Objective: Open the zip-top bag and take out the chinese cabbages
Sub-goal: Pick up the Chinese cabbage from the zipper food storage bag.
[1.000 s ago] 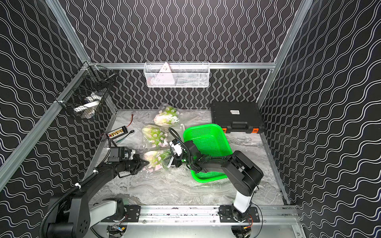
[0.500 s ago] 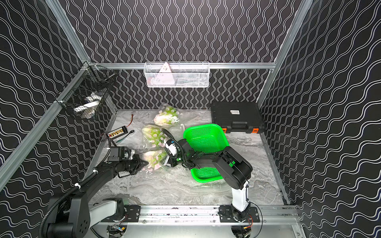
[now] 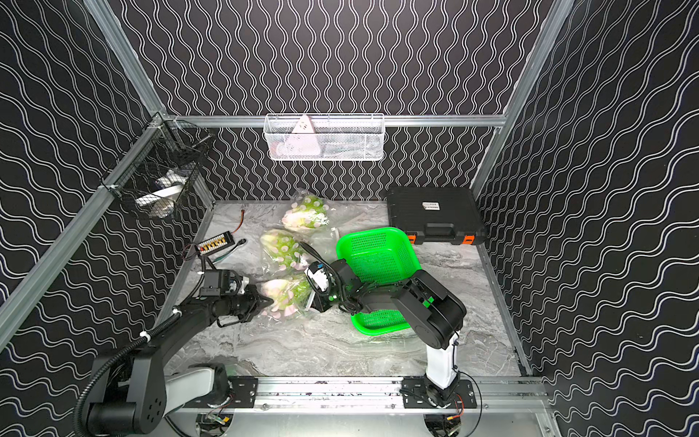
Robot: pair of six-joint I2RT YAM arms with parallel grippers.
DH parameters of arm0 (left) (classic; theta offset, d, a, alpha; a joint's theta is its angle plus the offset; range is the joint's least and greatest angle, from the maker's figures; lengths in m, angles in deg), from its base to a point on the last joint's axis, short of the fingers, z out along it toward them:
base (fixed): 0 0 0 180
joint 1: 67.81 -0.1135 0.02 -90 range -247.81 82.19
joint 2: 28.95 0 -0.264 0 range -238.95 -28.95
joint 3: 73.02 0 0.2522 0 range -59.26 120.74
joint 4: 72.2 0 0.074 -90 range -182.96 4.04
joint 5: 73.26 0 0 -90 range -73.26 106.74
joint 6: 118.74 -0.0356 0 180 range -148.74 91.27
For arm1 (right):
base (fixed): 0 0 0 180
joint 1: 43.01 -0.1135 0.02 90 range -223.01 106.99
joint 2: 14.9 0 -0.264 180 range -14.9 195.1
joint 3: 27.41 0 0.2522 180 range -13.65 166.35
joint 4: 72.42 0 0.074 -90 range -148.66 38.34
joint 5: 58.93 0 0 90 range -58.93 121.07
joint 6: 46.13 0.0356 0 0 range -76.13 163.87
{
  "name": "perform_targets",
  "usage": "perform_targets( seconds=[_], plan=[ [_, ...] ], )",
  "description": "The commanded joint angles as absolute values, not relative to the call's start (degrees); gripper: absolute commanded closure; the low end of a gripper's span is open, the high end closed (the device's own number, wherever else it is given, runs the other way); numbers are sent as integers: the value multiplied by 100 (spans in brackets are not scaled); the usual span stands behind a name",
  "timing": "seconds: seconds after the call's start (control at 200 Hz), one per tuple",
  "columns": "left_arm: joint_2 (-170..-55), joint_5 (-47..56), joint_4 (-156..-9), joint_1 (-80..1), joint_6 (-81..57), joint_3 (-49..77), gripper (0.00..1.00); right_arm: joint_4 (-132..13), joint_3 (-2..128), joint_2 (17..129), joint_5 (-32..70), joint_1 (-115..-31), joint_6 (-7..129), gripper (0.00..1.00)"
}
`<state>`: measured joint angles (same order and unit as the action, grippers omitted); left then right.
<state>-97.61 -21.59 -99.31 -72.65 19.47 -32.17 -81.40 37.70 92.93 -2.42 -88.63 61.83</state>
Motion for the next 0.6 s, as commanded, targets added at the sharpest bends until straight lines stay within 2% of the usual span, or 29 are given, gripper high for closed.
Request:
perform_targets(
  seconds=[0.0, 0.19, 0.415, 0.495, 0.595],
  plan=[
    [-9812, -2037, -10046, -7265, 1926, -3202, 100, -8434, 3715, 9356, -346, -8778, 6239, 70],
    [-9915, -2039, -10090, -7267, 1836, -3210, 100, -9252, 3979, 9902, -815, -8779, 6665, 68],
    [-10109, -2051, -10083, -7265, 1748, -3173, 100, -10590, 4150, 10474, -1418, -8783, 7425, 60],
    [-10136, -2053, -10032, -7265, 1755, -3175, 100, -10868, 4238, 10616, -1495, -8794, 7629, 61],
    [-10146, -2093, -9938, -7265, 1808, -3175, 100, -11077, 4352, 10759, -1532, -8797, 7867, 73]
  ],
)
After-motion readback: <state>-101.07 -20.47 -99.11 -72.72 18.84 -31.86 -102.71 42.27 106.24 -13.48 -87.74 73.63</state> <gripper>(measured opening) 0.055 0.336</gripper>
